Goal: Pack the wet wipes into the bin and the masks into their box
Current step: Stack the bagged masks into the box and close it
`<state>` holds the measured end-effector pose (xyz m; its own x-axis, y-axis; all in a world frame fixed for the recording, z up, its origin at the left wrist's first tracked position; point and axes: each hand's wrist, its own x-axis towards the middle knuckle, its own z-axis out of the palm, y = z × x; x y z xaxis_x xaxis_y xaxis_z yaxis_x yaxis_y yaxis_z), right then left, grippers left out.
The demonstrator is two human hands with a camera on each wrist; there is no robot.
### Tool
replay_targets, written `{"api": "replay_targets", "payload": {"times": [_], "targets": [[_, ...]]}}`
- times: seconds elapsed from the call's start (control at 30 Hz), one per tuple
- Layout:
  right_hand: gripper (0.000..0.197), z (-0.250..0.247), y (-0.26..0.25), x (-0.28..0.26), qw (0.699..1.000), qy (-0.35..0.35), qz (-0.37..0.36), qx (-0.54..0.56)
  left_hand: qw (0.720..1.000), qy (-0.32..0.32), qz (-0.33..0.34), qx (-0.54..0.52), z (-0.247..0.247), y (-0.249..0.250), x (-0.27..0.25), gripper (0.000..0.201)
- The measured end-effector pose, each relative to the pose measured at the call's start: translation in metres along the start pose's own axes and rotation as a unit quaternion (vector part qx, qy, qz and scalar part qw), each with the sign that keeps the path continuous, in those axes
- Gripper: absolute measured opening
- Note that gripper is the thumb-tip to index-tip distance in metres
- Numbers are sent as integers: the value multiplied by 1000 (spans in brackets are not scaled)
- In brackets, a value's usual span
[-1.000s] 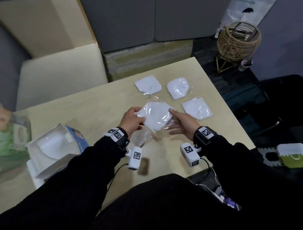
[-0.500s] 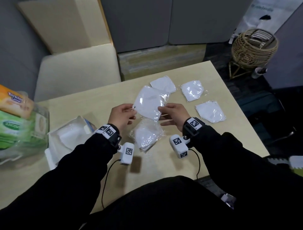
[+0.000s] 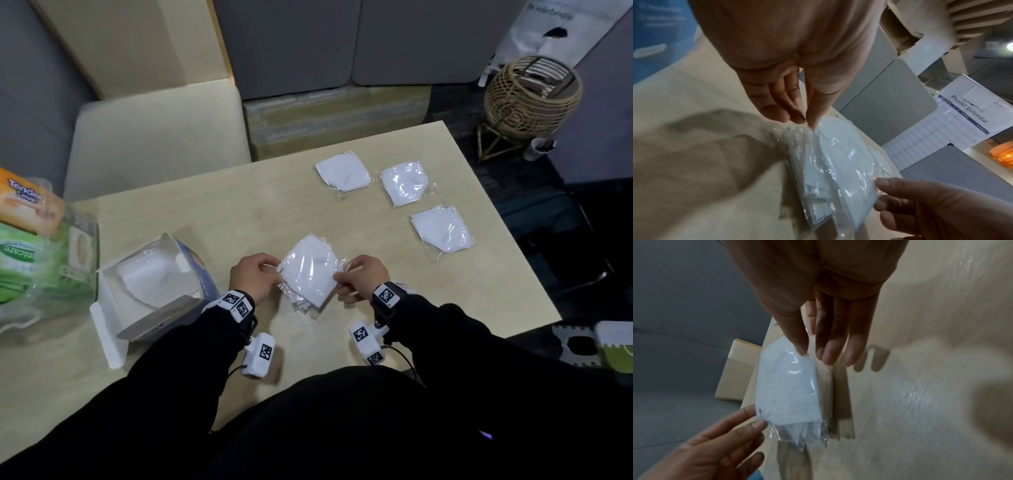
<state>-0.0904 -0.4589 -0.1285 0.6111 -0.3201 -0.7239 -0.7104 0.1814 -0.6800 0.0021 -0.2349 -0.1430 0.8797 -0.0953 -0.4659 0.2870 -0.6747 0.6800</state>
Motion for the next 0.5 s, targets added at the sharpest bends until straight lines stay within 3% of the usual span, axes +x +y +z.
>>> {"api": "replay_targets", "payload": {"times": [0.3, 0.5], "targets": [[51, 1, 8, -3, 998, 27, 37, 31, 997, 67, 34, 31, 6, -7, 16, 28], [42, 5, 0, 3, 993, 81, 18, 90, 997, -31, 41, 62, 12, -5, 19, 55]]}}
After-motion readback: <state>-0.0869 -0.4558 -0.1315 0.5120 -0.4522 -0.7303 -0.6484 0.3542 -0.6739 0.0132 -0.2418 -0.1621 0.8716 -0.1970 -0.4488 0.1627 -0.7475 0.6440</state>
